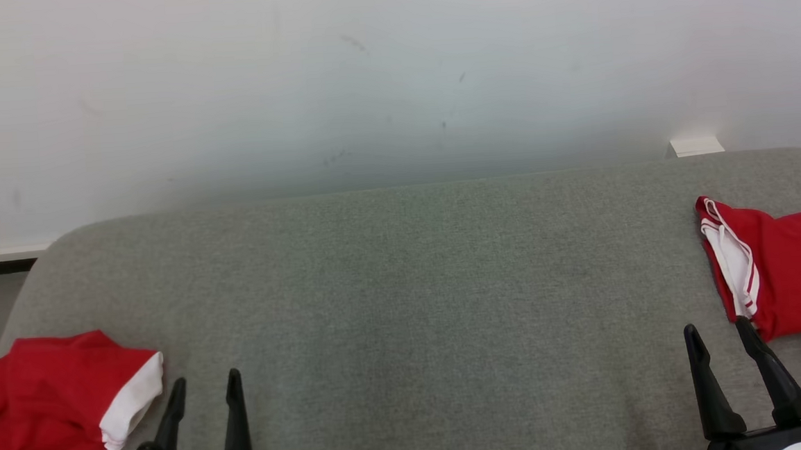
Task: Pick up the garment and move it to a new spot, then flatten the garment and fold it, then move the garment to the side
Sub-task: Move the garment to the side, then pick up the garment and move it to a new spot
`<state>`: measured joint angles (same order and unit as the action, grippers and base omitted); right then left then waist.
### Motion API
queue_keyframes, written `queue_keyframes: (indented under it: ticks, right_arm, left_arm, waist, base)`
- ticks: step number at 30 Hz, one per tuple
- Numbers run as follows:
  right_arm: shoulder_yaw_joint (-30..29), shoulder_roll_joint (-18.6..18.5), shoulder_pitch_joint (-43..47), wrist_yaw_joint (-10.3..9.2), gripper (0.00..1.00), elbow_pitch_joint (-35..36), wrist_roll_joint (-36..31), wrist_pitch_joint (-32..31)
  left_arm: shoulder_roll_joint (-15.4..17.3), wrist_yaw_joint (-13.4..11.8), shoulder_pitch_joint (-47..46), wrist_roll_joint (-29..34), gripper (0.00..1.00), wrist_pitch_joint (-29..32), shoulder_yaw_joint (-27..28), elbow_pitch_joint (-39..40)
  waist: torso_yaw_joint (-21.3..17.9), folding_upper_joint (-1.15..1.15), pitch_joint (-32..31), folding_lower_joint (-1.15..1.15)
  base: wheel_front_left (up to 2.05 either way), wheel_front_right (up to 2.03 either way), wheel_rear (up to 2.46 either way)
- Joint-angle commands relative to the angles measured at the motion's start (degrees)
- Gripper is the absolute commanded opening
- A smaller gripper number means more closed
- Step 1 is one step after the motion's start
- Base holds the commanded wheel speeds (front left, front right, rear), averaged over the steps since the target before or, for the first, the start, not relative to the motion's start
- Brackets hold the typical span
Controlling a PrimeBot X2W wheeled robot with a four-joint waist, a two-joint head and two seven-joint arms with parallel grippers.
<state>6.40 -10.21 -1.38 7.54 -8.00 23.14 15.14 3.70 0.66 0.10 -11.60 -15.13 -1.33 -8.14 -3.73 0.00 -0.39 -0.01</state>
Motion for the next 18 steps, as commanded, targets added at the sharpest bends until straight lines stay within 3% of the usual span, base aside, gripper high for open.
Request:
queue_keyframes:
  ticks: [1,18]
  right_arm:
    - [0.17,0.00,0.07,-0.12,1.00,0.27,-0.78,-0.04]
    - [1.72,0.14,-1.56,-0.12,1.00,-1.43,-1.19,-0.05]
  left_arm:
    - [-0.13,0.31,0.38,0.65,1.00,0.01,0.31,-0.07]
    - [-0.64,2.12,-0.87,1.82,1.00,0.01,0.29,-1.92]
  waist:
    - [-0.14,0.00,-0.11,0.01]
    - [1.24,0.00,-0.69,0.01]
  base:
    - [0.00,0.00,0.00]
    - [0.00,0.00,0.00]
